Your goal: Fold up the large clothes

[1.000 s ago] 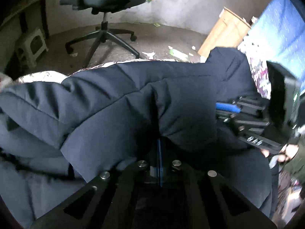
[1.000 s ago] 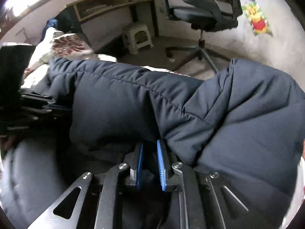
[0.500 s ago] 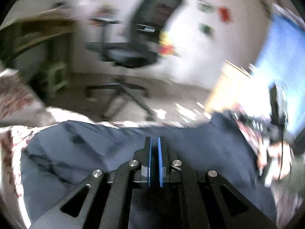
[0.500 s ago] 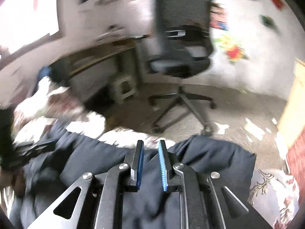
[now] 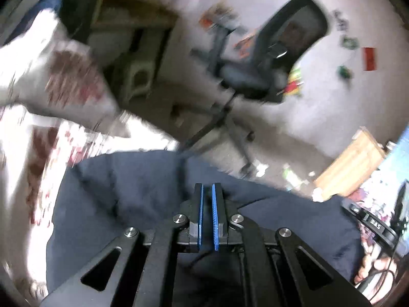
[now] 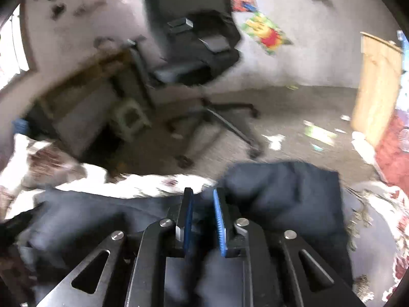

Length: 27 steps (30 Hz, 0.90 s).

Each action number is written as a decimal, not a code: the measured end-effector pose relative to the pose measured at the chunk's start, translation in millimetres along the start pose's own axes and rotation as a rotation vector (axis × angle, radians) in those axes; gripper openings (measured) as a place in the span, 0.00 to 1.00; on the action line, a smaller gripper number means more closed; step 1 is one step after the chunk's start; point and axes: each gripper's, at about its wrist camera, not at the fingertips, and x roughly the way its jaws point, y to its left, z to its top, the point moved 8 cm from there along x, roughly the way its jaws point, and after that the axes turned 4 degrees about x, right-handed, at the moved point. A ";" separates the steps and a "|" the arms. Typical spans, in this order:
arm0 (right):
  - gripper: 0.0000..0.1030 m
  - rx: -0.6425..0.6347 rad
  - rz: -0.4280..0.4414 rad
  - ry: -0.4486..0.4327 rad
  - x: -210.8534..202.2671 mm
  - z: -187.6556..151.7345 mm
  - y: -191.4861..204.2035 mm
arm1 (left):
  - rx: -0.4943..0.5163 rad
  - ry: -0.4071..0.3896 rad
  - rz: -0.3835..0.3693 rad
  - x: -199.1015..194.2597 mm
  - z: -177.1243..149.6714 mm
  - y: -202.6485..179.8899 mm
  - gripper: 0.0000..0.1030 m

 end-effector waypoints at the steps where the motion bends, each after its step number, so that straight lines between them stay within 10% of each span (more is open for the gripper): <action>1: 0.17 -0.026 0.034 -0.003 -3.4 2.8 11.3 | 0.028 -0.024 -0.043 -3.7 4.4 -12.9 0.05; 6: 0.17 -0.170 0.276 0.119 -2.9 -13.9 72.7 | 0.208 0.091 -0.266 4.5 -3.5 -74.1 0.05; 15: 0.17 -0.384 0.245 0.380 10.9 -94.7 72.0 | 0.454 0.473 -0.291 25.6 -108.5 -75.8 0.04; 27: 0.15 -0.344 0.190 0.251 25.4 -114.4 58.7 | 0.377 0.447 -0.270 24.2 -125.8 -66.2 0.04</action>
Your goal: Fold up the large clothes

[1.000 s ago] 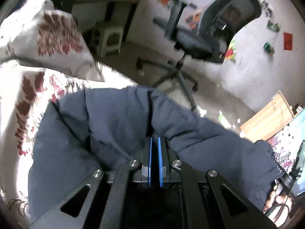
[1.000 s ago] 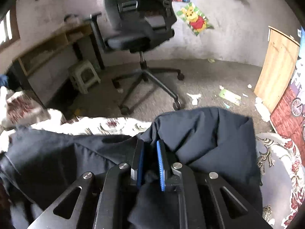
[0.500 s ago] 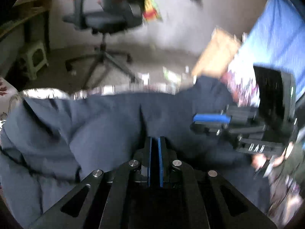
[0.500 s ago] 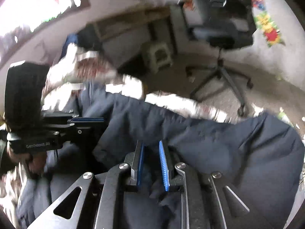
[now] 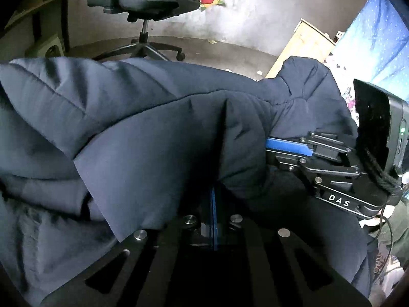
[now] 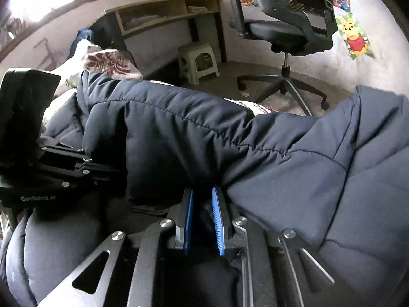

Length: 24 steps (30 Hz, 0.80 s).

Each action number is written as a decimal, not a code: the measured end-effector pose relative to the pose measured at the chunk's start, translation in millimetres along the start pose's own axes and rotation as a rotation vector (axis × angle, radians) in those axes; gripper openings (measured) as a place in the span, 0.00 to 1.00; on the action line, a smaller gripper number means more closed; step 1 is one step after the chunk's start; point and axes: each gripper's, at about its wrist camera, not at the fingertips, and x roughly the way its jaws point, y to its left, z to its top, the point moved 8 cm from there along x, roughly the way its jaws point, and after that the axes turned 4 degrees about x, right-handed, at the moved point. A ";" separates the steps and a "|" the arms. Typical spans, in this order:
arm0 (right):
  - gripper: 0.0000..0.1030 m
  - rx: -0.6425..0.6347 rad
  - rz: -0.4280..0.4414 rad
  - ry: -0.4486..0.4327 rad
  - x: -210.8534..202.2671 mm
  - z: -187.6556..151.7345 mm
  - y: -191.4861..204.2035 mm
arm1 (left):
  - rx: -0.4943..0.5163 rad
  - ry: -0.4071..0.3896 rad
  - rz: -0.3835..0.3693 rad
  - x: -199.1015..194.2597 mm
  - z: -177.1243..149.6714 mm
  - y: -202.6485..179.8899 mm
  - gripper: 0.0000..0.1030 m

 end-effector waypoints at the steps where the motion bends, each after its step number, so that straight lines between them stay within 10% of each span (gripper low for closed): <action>1: 0.15 -0.005 -0.007 -0.006 0.4 -0.4 0.4 | 0.000 -0.004 0.002 -1.4 -1.5 -0.5 0.04; 24: 0.15 0.054 -0.066 -0.140 -61.2 -8.2 15.5 | -0.109 -0.203 0.184 -91.6 -14.2 -20.3 0.10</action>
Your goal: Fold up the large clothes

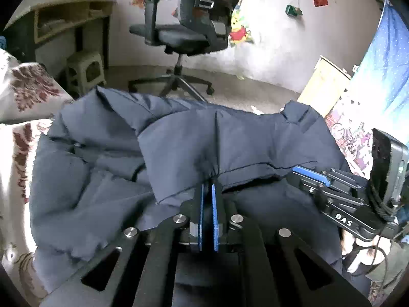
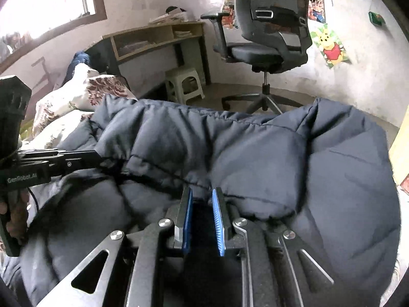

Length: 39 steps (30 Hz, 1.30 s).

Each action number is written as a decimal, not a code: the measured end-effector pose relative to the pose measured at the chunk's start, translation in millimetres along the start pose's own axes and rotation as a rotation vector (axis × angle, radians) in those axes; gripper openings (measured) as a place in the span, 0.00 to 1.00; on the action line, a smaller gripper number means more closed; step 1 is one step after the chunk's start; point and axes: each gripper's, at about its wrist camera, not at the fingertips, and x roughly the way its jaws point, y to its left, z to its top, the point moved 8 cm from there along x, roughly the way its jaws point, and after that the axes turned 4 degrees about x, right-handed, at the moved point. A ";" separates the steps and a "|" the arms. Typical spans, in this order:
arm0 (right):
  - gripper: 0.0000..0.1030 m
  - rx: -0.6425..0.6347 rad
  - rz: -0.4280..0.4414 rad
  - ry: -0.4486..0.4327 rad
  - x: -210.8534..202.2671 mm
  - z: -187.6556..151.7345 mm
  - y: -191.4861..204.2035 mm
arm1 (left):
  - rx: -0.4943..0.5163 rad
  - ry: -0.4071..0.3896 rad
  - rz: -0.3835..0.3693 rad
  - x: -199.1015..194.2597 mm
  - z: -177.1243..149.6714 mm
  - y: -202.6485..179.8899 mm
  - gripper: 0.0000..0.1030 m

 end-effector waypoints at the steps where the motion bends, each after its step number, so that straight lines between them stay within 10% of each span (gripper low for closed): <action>1: 0.16 -0.001 0.002 -0.007 -5.2 0.8 1.6 | 0.003 -0.014 0.015 -6.7 -0.1 -2.3 0.15; 4: 0.53 0.007 -0.001 -0.048 -22.3 5.3 6.2 | -0.013 -0.067 0.032 -22.0 4.5 -6.3 0.50; 10: 0.57 0.023 -0.034 -0.126 -60.1 18.1 13.6 | -0.080 -0.117 0.061 -50.1 10.5 -10.9 0.55; 19: 1.00 0.029 -0.063 -0.203 -121.8 29.0 24.2 | -0.104 -0.182 0.093 -104.8 20.4 -28.6 0.83; 39: 1.00 0.072 -0.055 -0.287 -255.0 -4.3 61.8 | -0.045 -0.321 0.120 -235.9 -7.0 -93.7 0.98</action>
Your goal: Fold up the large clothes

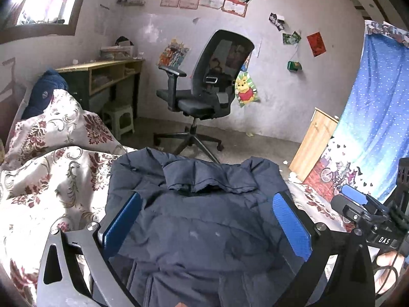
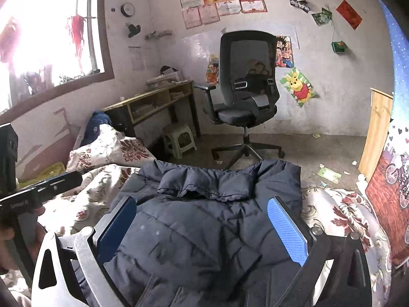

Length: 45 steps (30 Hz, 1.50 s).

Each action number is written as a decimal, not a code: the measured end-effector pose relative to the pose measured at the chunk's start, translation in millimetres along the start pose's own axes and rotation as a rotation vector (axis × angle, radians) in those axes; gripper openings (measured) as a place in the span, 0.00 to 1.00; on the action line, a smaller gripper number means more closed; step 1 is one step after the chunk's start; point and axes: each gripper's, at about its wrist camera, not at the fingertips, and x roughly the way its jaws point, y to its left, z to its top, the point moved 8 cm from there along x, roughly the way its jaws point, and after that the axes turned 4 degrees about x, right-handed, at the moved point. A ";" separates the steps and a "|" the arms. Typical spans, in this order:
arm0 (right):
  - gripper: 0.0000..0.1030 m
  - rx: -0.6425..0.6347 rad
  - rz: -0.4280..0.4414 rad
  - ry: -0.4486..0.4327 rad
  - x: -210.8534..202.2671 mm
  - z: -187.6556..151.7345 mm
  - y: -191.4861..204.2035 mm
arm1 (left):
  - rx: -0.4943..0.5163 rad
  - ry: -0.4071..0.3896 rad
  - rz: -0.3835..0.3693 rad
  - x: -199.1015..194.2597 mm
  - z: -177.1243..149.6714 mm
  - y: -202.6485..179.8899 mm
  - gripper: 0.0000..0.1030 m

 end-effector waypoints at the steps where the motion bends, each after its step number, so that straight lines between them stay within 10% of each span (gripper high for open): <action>1: 1.00 -0.003 0.004 -0.005 -8.9 -0.9 2.5 | 0.001 -0.008 0.000 -6.7 -1.0 -2.7 0.98; 33: 1.00 -0.142 -0.027 0.079 -148.7 -134.1 45.4 | 0.236 0.074 0.049 -140.6 -151.2 -20.4 0.98; 45: 1.00 -0.214 -0.035 0.478 -121.8 -231.6 36.8 | 0.382 0.380 -0.038 -128.6 -234.3 -6.1 0.98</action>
